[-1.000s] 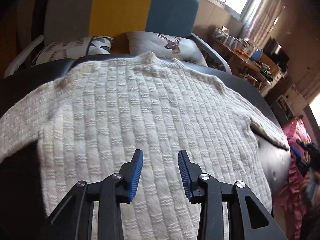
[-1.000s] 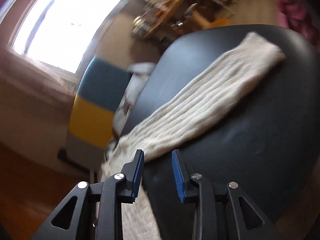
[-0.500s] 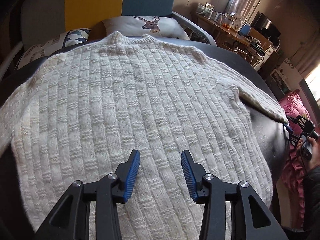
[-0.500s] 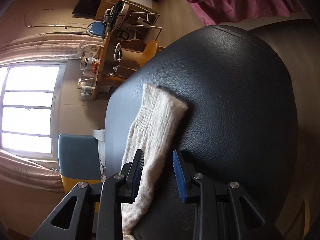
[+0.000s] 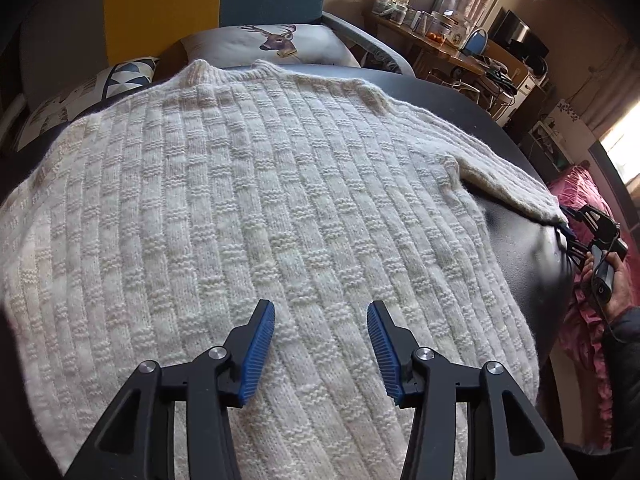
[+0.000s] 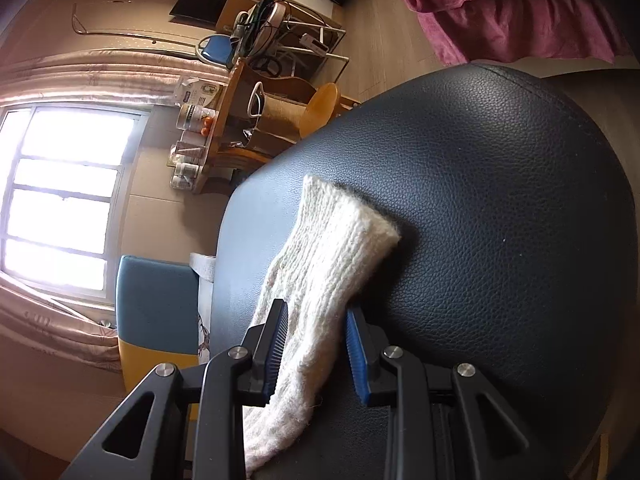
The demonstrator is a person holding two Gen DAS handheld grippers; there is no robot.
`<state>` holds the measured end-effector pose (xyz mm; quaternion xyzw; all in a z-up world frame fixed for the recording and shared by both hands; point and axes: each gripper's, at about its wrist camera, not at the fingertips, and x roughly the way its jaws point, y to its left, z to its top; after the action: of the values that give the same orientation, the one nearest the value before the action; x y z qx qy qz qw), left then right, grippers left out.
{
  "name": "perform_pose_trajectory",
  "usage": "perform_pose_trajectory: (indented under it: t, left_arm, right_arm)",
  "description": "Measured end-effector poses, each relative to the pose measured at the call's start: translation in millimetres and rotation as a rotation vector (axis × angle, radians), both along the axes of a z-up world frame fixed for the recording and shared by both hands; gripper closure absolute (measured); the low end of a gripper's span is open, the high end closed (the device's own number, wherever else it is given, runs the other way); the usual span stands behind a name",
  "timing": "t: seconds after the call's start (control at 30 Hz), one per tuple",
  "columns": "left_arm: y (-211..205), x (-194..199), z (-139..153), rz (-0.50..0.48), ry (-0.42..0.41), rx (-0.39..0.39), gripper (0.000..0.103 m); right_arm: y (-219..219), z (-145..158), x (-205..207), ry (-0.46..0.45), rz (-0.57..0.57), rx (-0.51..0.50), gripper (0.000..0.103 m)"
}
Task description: Fold clothes
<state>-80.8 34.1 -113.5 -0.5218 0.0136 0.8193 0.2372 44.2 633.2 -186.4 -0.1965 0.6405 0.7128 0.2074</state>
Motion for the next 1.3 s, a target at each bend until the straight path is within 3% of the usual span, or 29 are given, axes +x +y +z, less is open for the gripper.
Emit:
perform_pose_trajectory:
  t: [0.3, 0.43, 0.47, 0.53, 0.6, 0.97, 1.07, 1.13, 1.3]
  left_arm:
    - [5.8, 9.5, 6.1, -0.026, 0.016, -0.019, 0.052]
    - [6.4, 10.6, 8.7, -0.027, 0.021, -0.025, 0.052]
    - [6.8, 10.8, 8.8, -0.026, 0.021, -0.027, 0.052]
    - [7.7, 10.9, 9.1, -0.026, 0.020, -0.031, 0.052]
    - [10.5, 9.7, 9.6, -0.030, 0.017, -0.032, 0.052]
    - [98.1, -35.8, 49.1, -0.160, -0.010, 0.145, 0.051]
    - [145.5, -48.9, 59.1, -0.224, -0.033, 0.206, 0.047]
    - [186.3, -59.0, 60.1, -0.303, -0.103, 0.278, 0.037]
    - [262.1, -86.5, 50.1, -0.318, -0.266, 0.377, 0.036]
  right_arm:
    - [1.2, -7.4, 6.0, 0.032, -0.068, -0.079, 0.075]
    - [-0.8, -6.4, -4.0, -0.016, 0.026, -0.033, 0.089]
    - [-0.9, -8.4, -3.3, -0.022, 0.020, -0.040, 0.097]
    - [-2.4, -7.6, -4.2, -0.035, 0.015, -0.021, 0.098]
    - [-12.1, 5.0, -14.1, -0.045, 0.062, 0.058, 0.097]
    - [-95.6, 83.5, -87.1, -0.112, 0.450, 0.578, 0.097]
    - [-127.1, 83.6, -103.7, -0.137, 0.577, 0.672, 0.097]
    - [-144.5, 78.2, -111.5, -0.166, 0.655, 0.725, 0.097]
    - [-175.2, 58.3, -116.7, -0.233, 0.812, 0.831, 0.097]
